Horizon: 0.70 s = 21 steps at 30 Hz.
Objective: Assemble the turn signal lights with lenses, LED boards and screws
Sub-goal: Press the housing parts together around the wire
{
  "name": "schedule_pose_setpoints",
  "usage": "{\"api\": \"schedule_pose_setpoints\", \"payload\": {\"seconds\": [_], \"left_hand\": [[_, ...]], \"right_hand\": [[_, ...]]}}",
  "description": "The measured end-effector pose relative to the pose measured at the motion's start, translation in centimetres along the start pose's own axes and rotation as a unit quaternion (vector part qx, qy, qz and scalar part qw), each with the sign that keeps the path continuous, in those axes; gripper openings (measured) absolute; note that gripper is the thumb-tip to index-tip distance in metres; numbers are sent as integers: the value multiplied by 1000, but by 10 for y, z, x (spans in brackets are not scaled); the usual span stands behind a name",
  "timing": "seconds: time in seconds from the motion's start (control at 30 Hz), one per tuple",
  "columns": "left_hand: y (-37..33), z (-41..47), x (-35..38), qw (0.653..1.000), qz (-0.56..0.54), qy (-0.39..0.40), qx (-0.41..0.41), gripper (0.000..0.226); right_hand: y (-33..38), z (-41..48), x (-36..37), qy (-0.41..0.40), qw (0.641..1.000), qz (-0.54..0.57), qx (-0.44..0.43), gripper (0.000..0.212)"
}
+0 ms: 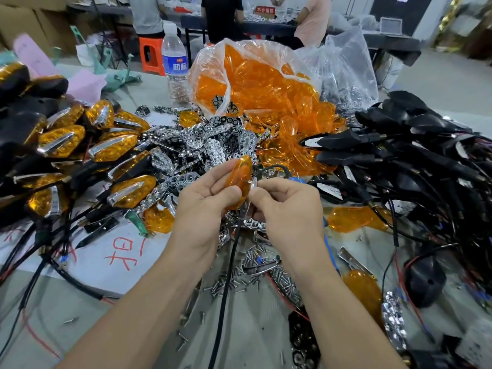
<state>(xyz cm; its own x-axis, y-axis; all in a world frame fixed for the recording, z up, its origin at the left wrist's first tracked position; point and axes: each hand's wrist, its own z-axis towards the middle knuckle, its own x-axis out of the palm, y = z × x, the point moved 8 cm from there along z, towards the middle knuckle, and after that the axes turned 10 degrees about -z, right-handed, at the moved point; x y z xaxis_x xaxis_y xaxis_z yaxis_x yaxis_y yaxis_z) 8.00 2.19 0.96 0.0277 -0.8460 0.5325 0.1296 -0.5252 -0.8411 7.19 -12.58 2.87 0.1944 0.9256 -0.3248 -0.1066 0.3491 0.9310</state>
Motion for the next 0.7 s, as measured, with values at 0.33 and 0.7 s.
{"api": "schedule_pose_setpoints", "payload": {"seconds": [0.33,0.7], "left_hand": [[-10,1,1,993,100,23,61,54],[2,-2,6,999,-5,35,-5,41]], "right_hand": [[-7,5,2,28,999,43,16,37],[-16,2,-1,-6,993,97,73,18]]}}
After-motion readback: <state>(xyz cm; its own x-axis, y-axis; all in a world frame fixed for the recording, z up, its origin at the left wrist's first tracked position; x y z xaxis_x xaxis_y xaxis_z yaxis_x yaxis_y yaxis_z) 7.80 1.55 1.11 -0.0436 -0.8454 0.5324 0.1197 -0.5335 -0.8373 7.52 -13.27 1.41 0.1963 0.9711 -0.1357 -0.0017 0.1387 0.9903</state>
